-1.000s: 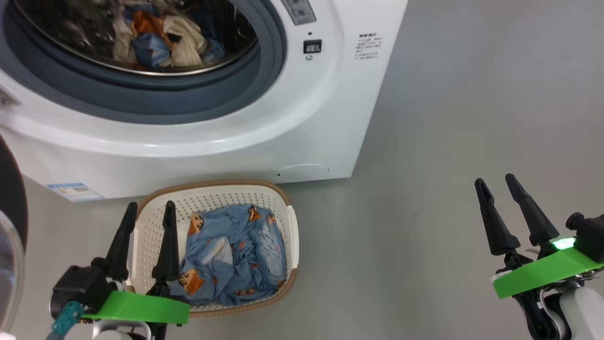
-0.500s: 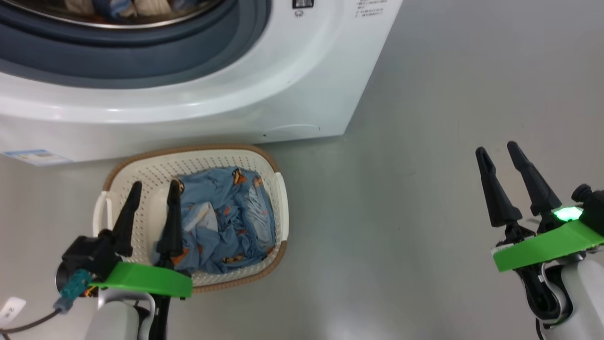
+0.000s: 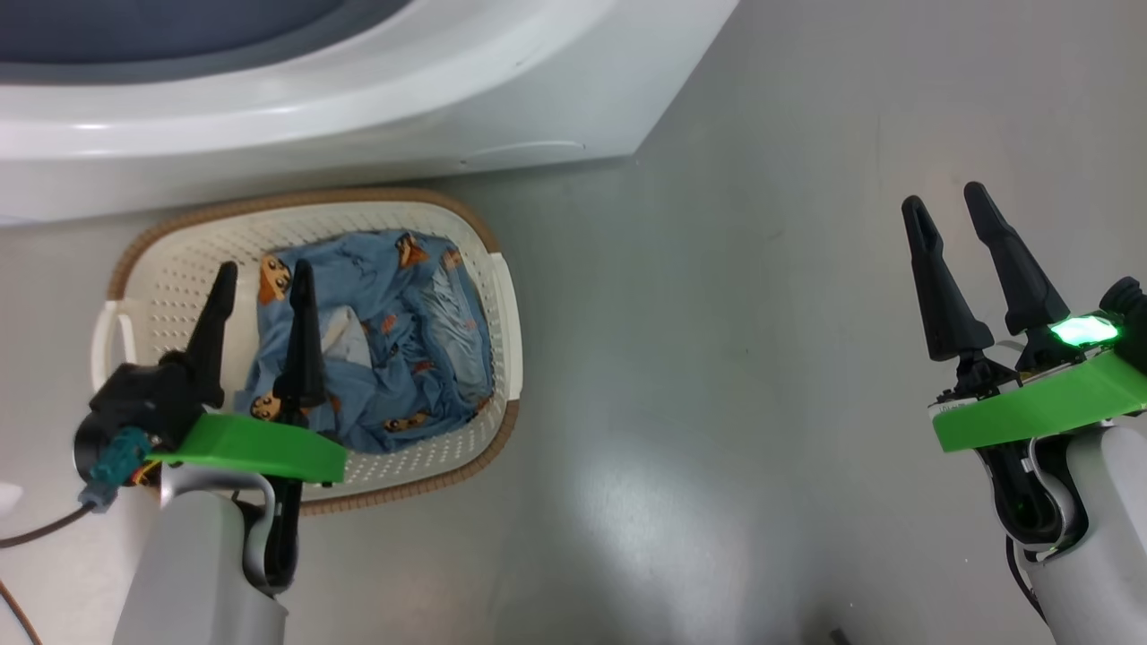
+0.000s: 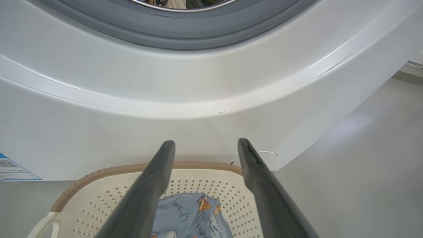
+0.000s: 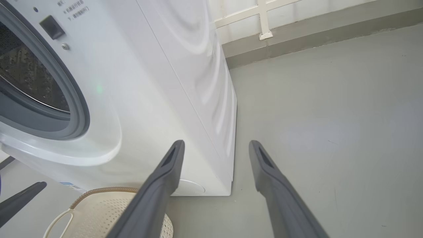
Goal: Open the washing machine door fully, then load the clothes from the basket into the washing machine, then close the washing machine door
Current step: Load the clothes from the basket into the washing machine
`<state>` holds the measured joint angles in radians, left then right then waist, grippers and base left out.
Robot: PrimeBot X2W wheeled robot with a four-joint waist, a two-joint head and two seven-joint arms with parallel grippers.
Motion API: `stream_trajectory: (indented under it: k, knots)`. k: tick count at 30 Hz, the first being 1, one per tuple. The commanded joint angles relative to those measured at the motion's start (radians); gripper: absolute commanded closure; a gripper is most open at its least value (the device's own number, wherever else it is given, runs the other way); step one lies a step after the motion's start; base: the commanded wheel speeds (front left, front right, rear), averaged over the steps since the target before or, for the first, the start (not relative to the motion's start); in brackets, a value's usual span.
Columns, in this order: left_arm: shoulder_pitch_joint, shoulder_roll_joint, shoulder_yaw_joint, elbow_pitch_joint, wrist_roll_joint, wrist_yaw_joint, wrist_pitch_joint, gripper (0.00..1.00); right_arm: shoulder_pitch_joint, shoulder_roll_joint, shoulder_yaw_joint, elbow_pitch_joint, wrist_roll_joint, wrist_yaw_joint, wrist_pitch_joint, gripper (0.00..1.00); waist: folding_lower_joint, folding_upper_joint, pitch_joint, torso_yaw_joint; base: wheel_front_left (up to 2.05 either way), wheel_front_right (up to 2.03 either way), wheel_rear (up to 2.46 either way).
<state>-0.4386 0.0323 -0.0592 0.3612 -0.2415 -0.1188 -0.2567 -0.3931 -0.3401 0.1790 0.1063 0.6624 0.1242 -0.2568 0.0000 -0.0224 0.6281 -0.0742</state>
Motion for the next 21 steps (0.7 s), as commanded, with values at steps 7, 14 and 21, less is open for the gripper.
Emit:
stream_trajectory:
  k: [7, 14, 21]
  knots:
    - [-0.059, 0.021, 0.055, 0.099, 0.010, -0.004, -0.005, 0.00, -0.018, 0.004, 0.023, -0.030, 0.009, 0.007, -0.005, 0.00, 0.0000, -0.0001, 0.099, -0.021, 0.00, 0.00, 0.00]
    - [-0.163, 0.056, 0.061, 0.307, -0.029, -0.008, 0.007, 0.00, -0.049, 0.021, 0.042, -0.033, 0.016, 0.007, -0.005, 0.00, 0.0000, -0.0001, 0.145, -0.044, 0.00, 0.00, 0.00]
    - [-0.273, 0.112, 0.044, 0.483, -0.061, -0.011, 0.023, 0.00, -0.075, 0.037, 0.060, -0.031, 0.023, 0.007, -0.005, 0.00, 0.0000, -0.0001, 0.194, -0.083, 0.00, 0.00, 0.00]
